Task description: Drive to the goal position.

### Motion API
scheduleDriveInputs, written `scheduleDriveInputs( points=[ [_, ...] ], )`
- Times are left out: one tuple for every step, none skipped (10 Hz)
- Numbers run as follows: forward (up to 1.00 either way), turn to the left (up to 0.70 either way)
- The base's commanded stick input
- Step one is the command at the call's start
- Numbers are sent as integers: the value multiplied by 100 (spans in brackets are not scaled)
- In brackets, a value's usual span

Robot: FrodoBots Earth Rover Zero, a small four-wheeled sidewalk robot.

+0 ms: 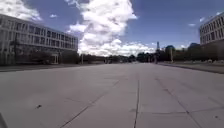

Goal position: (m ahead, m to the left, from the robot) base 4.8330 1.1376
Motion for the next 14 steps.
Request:
scheduleDriveInputs(
  points=[
    [70,0],
    [70,0],
    [70,0],
    [70,0],
    [70,0],
    [70,0],
    [70,0],
    [70,0],
    [70,0],
    [70,0],
    [70,0],
    [70,0],
    [70,0],
    [70,0]
  ],
)
